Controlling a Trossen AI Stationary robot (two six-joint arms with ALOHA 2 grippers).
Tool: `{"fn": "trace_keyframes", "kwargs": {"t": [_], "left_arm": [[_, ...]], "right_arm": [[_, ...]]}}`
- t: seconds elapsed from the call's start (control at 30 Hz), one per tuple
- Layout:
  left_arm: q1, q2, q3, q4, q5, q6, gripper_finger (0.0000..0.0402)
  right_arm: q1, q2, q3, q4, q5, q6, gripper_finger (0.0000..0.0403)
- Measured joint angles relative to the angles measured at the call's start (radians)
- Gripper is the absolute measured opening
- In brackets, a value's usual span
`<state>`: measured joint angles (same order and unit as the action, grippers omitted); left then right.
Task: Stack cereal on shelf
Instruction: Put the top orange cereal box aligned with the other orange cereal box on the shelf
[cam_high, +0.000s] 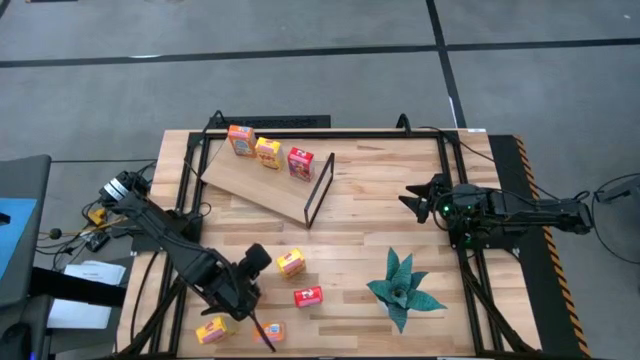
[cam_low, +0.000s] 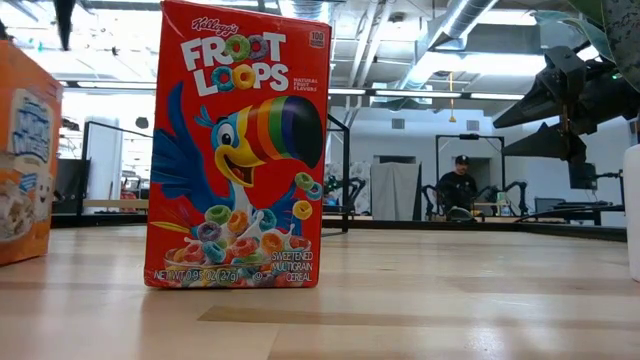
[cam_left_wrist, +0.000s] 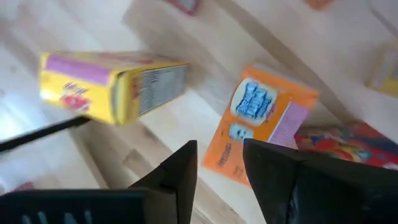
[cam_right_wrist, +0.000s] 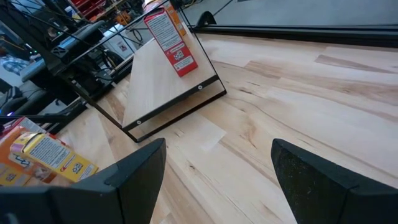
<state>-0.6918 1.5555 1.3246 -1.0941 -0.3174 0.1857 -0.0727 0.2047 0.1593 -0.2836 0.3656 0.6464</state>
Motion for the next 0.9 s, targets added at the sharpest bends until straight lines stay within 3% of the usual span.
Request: {"fn": "trace_keyframes", "kwargs": {"t": [0.2, 0.37, 0.9], "left_arm": [[-0.002, 0.0, 0.002, 0.005, 0.043, 0.003, 0.0077], [0.0, -0.001, 0.002, -0.026, 0.048, 0.037, 0.0086], [0.006, -0.003, 0.079, -0.056, 0.085, 0.087, 0.0279]], "right_arm": [[0.0, 0.0, 0.0, 0.0, 0.0, 0.0, 0.0317], [-0.001, 0.0, 0.0, 0.0, 0.001, 0.0, 0.0317], [-0.001, 0.0, 0.0, 0.0, 0.002, 0.0, 0.0317]]}}
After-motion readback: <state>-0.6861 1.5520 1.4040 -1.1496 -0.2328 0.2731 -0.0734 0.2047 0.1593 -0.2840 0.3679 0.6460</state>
